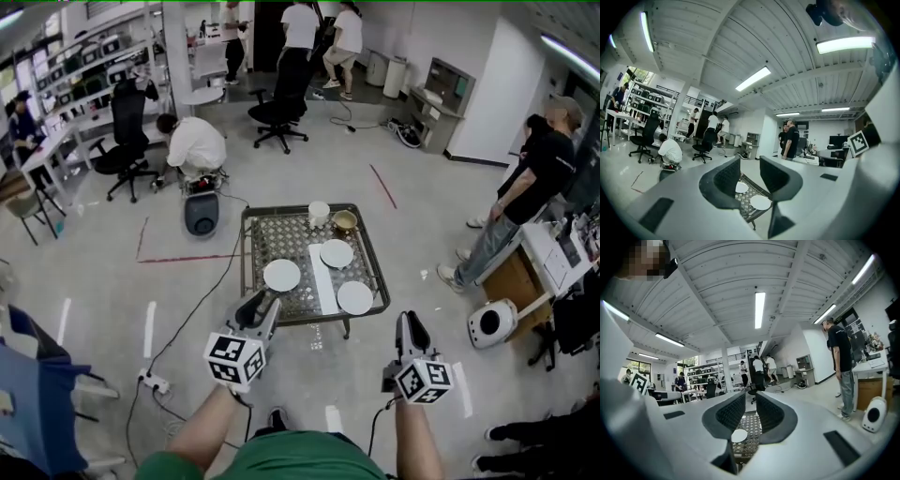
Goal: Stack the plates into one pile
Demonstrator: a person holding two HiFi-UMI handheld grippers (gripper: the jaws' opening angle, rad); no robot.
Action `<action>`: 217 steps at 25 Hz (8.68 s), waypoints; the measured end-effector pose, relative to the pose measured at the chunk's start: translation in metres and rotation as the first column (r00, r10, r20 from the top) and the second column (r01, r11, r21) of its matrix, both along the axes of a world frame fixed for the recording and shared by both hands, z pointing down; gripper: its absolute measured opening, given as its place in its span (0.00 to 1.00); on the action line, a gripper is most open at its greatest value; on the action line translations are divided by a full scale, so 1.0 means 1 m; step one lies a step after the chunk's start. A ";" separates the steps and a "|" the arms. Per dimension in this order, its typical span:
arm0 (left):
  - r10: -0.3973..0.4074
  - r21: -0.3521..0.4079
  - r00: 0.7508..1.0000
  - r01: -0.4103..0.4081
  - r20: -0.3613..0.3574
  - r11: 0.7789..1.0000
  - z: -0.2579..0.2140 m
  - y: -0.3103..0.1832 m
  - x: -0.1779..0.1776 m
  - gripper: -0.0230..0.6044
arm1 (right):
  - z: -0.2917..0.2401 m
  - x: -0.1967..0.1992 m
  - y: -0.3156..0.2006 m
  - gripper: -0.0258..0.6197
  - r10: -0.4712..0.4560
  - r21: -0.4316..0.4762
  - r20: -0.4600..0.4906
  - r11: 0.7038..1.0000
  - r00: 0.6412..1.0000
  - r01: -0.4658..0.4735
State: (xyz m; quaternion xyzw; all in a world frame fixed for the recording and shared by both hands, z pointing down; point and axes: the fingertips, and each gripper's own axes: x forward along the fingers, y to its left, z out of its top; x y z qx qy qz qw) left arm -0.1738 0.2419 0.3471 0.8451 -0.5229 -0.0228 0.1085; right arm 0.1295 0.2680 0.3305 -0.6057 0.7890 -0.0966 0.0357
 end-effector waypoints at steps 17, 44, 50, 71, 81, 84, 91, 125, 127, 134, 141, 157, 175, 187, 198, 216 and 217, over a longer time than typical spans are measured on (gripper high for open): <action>0.012 -0.065 1.000 -0.012 0.003 0.998 0.029 -0.105 -0.005 0.26 | 0.048 -0.002 -0.101 0.17 0.009 -0.093 0.064 0.996 0.998 -0.003; -0.254 -0.237 0.962 0.272 0.103 0.933 0.102 -0.253 0.019 0.26 | 0.080 0.047 -0.341 0.16 -0.244 -0.089 0.157 0.962 0.957 0.259; -0.209 -0.405 0.970 0.241 0.122 0.882 0.189 -0.275 -0.009 0.26 | 0.097 0.041 -0.361 0.16 -0.206 -0.142 0.141 0.964 0.968 0.225; -0.144 -0.858 0.978 -0.057 -0.150 0.510 0.455 -0.293 -0.084 0.26 | 0.121 -0.052 -0.420 0.16 -0.164 -0.258 0.006 0.953 0.986 0.160; -0.135 -0.888 0.979 -0.076 -0.153 0.454 0.479 -0.295 -0.074 0.26 | 0.133 -0.065 -0.421 0.16 -0.218 -0.276 0.037 0.936 0.975 0.220; -0.163 -0.898 0.972 -0.082 -0.167 0.432 0.486 -0.293 -0.070 0.26 | 0.134 -0.062 -0.424 0.16 -0.233 -0.279 0.043 0.931 0.972 0.235; -0.249 -0.903 0.944 -0.097 -0.217 0.419 0.488 -0.293 -0.070 0.21 | 0.141 -0.044 -0.421 0.16 -0.211 -0.295 0.056 0.930 0.976 0.218; -0.240 -0.746 0.876 -0.179 -0.417 0.642 0.383 -0.344 -0.016 0.09 | 0.129 0.008 -0.420 0.15 -0.162 -0.260 0.077 0.949 0.984 0.176; -0.230 -0.731 0.872 -0.190 -0.433 0.655 0.376 -0.350 -0.011 0.09 | 0.130 0.011 -0.421 0.15 -0.157 -0.257 0.084 0.951 0.984 0.173; -0.166 -0.685 0.863 -0.246 -0.477 0.686 0.354 -0.372 0.025 0.09 | 0.131 0.029 -0.425 0.14 -0.138 -0.264 0.103 0.951 0.985 0.161; -0.132 -0.675 0.853 -0.294 -0.504 0.677 0.353 -0.391 0.059 0.09 | 0.134 0.045 -0.430 0.14 -0.112 -0.265 0.109 0.954 0.988 0.138; -0.060 -0.692 0.850 -0.383 -0.524 0.612 0.380 -0.435 0.138 0.09 | 0.156 0.093 -0.441 0.14 -0.042 -0.317 0.115 0.945 0.993 0.077; -0.097 -0.824 0.927 -0.271 -0.363 0.498 0.446 -0.455 0.164 0.09 | 0.183 0.124 -0.444 0.14 -0.011 -0.380 0.131 0.923 0.991 0.060; -0.007 -0.858 0.994 -0.089 -0.108 0.506 0.468 -0.458 0.165 0.16 | 0.194 0.128 -0.440 0.14 -0.009 -0.398 0.136 0.915 0.991 0.063; -0.003 -0.748 0.999 -0.023 -0.033 0.663 0.400 -0.469 0.138 0.35 | 0.181 0.104 -0.443 0.13 -0.056 -0.359 0.136 0.928 0.989 0.102; 0.002 -0.296 0.999 0.010 0.041 0.955 0.166 -0.442 0.096 0.35 | 0.147 0.054 -0.436 0.13 -0.155 -0.254 0.106 0.951 0.982 0.177; -0.003 -0.274 0.999 0.017 0.053 0.962 0.158 -0.440 0.092 0.35 | 0.149 0.057 -0.438 0.13 -0.149 -0.255 0.101 0.952 0.984 0.170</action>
